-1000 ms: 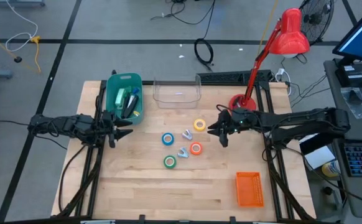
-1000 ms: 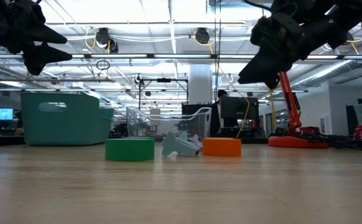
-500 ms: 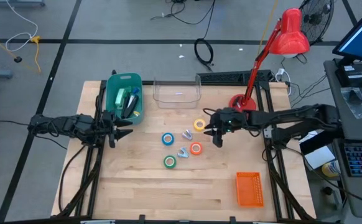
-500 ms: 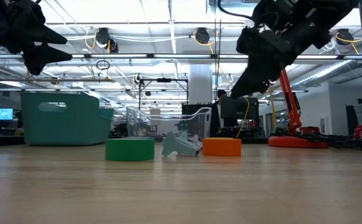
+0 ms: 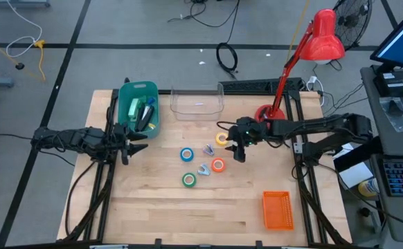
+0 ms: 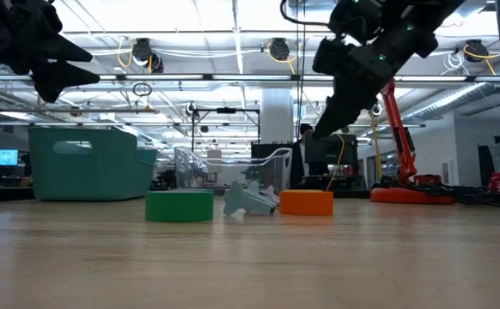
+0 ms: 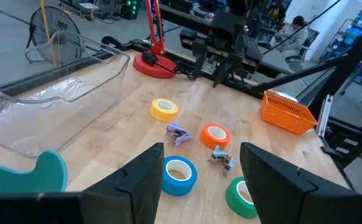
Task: Pick and place Stapler, Stapler remover, tape
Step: Put the yellow tape into the transparent bin
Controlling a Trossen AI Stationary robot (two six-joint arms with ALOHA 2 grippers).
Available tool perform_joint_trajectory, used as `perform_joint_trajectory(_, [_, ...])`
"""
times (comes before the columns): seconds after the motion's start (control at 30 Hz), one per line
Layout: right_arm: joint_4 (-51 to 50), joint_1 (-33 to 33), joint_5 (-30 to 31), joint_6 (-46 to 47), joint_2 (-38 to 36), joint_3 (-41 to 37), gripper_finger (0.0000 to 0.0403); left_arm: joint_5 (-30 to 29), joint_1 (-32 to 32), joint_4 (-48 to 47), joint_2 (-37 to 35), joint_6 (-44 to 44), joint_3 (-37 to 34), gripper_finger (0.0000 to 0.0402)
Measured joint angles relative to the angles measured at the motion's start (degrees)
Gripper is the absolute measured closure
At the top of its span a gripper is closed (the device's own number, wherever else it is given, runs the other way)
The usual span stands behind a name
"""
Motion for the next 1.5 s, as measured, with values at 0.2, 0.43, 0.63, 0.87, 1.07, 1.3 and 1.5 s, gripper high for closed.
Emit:
perform_joint_trajectory(0.2, [-1.9, 0.0, 0.0, -1.1, 3.8, 1.8, 0.0204, 0.0, 0.0, -0.3, 0.0, 0.2, 0.0, 0.0186])
perform_joint_trajectory(0.43, [-2.5, -1.0, 0.0, -3.0, 6.7, 3.5, 0.0204, 0.0, 0.0, -0.3, 0.0, 0.2, 0.0, 0.0186])
perform_joint_trajectory(0.63, [-6.6, -2.3, 0.0, -5.3, 10.2, 8.2, 0.0204, 0.1, 0.0, -0.8, 0.0, 0.1, 0.0, 0.0186])
perform_joint_trajectory(0.87, [-10.7, -3.3, 0.0, -6.1, 10.4, 9.6, 0.0204, 0.1, 0.0, -0.7, 0.0, 0.1, 0.0, 0.0186])
perform_joint_trajectory(1.07, [-10.3, -3.4, -0.1, -6.7, 10.7, 9.6, 0.0204, 0.1, 0.0, -0.7, 0.0, 0.3, 0.0, 0.0186])
perform_joint_trajectory(1.3, [-9.6, -4.1, -0.1, -7.2, 11.7, 9.5, 0.0204, 0.0, 0.0, -0.6, 0.0, 0.1, 0.0, 0.0186])
perform_joint_trajectory(1.5, [-8.9, -4.4, -0.1, -8.4, 16.1, 11.5, 0.0204, -0.1, 0.0, -0.5, 0.0, 0.1, 0.0, 0.0185])
